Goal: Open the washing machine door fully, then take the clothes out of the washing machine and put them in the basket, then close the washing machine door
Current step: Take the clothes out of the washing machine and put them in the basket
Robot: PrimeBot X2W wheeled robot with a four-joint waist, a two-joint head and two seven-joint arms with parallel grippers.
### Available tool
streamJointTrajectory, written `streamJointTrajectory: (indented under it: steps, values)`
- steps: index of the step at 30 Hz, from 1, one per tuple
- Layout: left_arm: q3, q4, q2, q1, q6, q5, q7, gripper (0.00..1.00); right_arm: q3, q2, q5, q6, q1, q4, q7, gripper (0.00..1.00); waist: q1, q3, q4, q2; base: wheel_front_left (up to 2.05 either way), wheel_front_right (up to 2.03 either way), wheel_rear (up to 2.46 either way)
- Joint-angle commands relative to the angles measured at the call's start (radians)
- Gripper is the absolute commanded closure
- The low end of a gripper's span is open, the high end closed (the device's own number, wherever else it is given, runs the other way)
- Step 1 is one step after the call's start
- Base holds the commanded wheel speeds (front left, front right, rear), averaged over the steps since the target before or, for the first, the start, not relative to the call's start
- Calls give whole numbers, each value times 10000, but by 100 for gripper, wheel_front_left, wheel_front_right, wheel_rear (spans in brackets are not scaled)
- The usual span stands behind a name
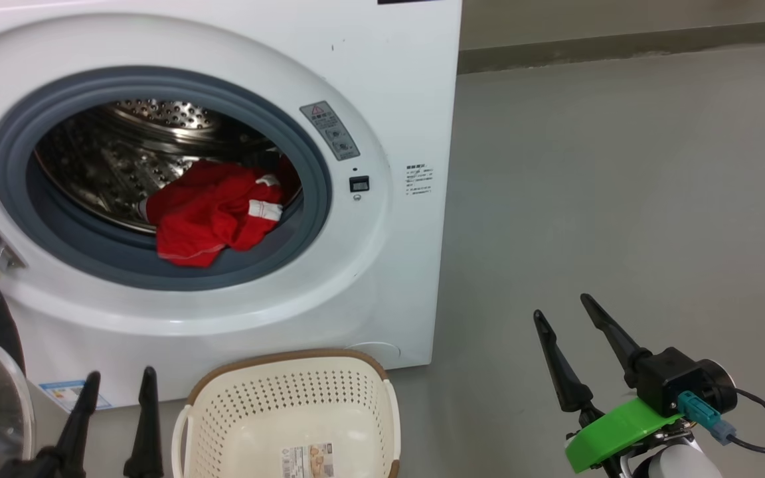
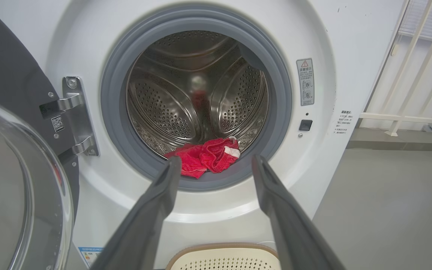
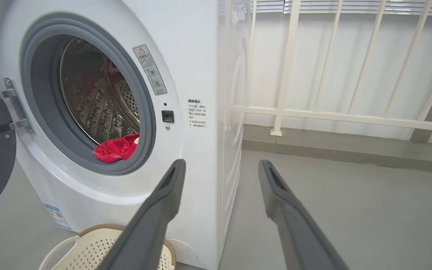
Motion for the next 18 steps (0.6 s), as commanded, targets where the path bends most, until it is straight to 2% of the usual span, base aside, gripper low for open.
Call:
streamJointTrajectory:
  steps: [1, 7, 18]
  values:
    - [335, -141, 221, -672, 0, -35, -38, 0, 266, 15, -81, 48, -237, -249, -65, 0, 0, 126, 110, 0, 0, 0, 0]
    - [266, 276, 352, -1459, -110, -62, -28, 0, 323, -38, -146, 48, -397, -359, -65, 0, 0, 578, 266, 0, 0, 0, 0]
    - [83, 1237, 201, -3780, -176, -84, -56, 0, 225, -87, -321, 48, -1215, -816, -65, 0, 0, 2268, 514, 0, 0, 0, 0]
